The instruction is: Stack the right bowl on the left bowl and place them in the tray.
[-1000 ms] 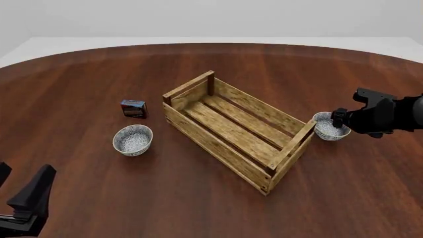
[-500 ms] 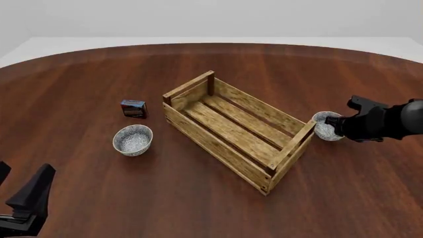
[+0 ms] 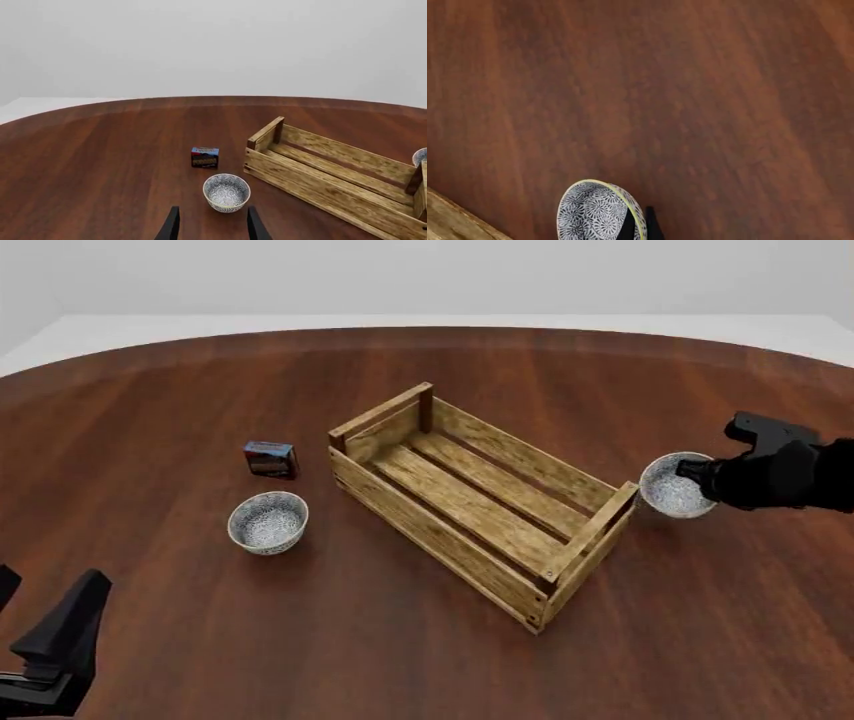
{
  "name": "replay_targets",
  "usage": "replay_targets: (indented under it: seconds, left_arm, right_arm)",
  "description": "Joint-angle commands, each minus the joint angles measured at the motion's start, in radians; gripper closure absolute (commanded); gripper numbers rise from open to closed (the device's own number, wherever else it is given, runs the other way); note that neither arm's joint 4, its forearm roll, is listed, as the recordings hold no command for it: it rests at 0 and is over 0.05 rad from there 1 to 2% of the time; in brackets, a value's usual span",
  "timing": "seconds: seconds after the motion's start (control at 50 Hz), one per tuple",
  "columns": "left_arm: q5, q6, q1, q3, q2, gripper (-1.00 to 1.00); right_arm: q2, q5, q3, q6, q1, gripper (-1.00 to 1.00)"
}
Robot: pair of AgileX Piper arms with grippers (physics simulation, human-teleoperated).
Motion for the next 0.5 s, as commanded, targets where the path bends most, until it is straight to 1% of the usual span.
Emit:
replay_targets:
  seconds: [0.02, 0.14, 0.28, 0.36, 0.44, 0.5]
  left_arm:
    - [0.000, 0.000, 0.000, 0.000, 0.000, -1.00]
    - [-0.001, -0.001, -0.001, 0.001, 0.000, -1.00]
    - [0.003, 0.000, 0.001, -0.004, -0.001, -1.00]
    - [0.007, 0.001, 0.000, -0.008, -0.001, -1.00]
    - [0.005, -0.001, -0.002, -0.006, -0.001, -1.00]
    - [0.006, 0.001, -0.006, -0.002, 0.000, -1.00]
  right_arm:
    - [-0.135, 0.030, 0.021, -0.015, -0.018, 1.00]
    - [-0.193, 0.046, 0.025, -0.023, -0.019, 1.00]
    - [-0.320, 0.057, 0.051, -0.029, -0.017, 1.00]
    - [-0.374, 0.055, 0.064, -0.048, -0.011, 1.00]
    - [-0.442, 0.054, 0.081, -0.055, 0.006, 1.00]
    - [-0.499, 0.053, 0.100, -0.054, 0.051, 1.00]
